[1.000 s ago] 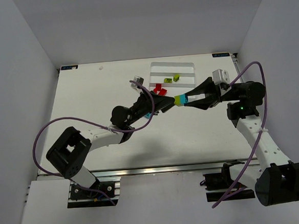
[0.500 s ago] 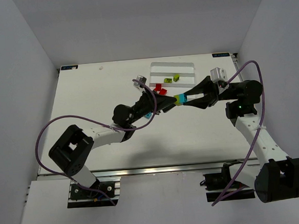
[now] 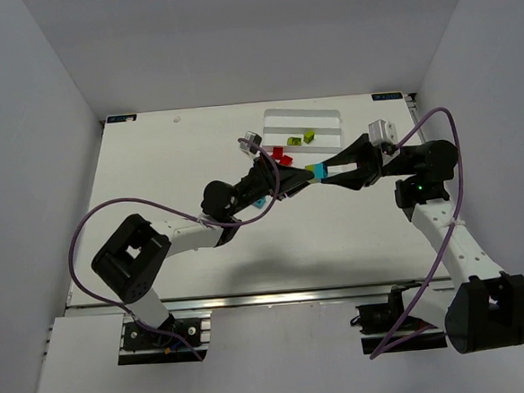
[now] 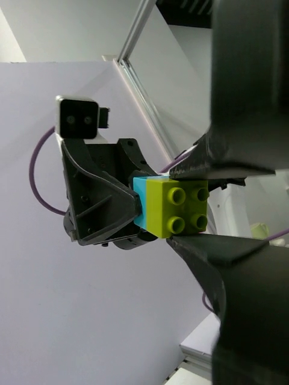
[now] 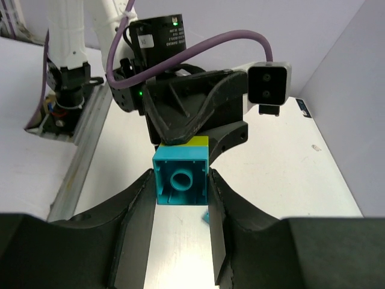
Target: Sort the legos into containers by color
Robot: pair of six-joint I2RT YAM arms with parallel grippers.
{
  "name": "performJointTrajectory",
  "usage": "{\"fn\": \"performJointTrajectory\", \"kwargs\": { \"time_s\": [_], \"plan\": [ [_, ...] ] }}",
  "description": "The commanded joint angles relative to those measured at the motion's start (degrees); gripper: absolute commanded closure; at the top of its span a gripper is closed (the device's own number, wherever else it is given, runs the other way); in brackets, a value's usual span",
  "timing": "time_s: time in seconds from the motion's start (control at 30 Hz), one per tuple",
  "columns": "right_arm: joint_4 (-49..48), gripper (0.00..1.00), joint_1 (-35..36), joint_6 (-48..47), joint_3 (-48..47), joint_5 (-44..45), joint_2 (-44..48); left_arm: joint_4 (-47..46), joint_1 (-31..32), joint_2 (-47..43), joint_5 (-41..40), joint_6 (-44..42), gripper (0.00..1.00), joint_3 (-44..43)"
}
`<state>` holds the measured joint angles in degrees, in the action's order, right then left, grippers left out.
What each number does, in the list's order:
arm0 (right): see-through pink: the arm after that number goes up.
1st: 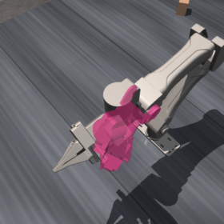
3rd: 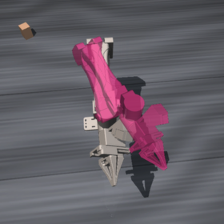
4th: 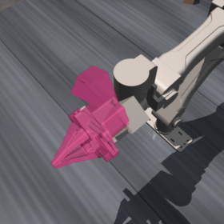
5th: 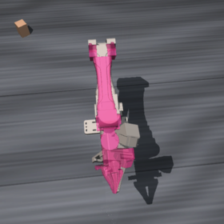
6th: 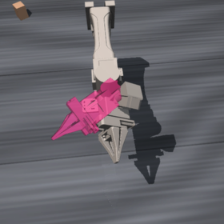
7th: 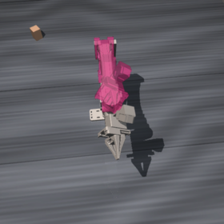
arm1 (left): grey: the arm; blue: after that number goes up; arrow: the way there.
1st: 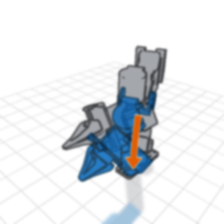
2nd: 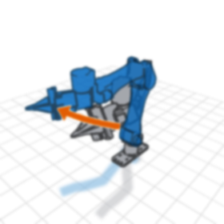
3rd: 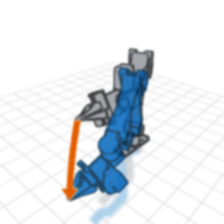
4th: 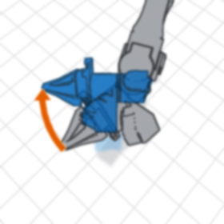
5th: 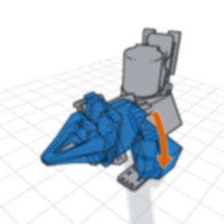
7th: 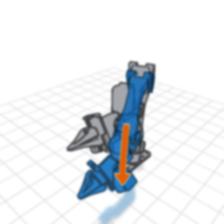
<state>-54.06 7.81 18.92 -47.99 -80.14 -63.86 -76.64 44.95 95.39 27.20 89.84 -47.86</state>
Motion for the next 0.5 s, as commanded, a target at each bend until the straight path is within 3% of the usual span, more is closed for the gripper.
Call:
{"fn": "performJointTrajectory", "kwargs": {
  "time_s": [0.0,0.1,0.2,0.47],
  "plan": [
    [1.58,1.0,-0.08,-2.64,0.18,0.69,0.31,-9.93,0.23,-0.03,1.28,-0.02,0.73,-1.54],
    [9.8,1.0,-0.34,-9.47,-1.05,1.03,1.19,-10.37,-0.38,-0.56,0.58,0.16,1.0,0.12],
    [19.39,1.0,-1.04,-15.64,-2.81,2.0,2.24,-9.93,-1.96,-1.35,0.22,-0.19,1.0,2.14],
    [20.84,1.0,-5.08,-16.37,-5.36,1.92,2.6,-9.4,-9.52,-3.11,-0.04,-0.72,1.0,7.42]
  ]
}}
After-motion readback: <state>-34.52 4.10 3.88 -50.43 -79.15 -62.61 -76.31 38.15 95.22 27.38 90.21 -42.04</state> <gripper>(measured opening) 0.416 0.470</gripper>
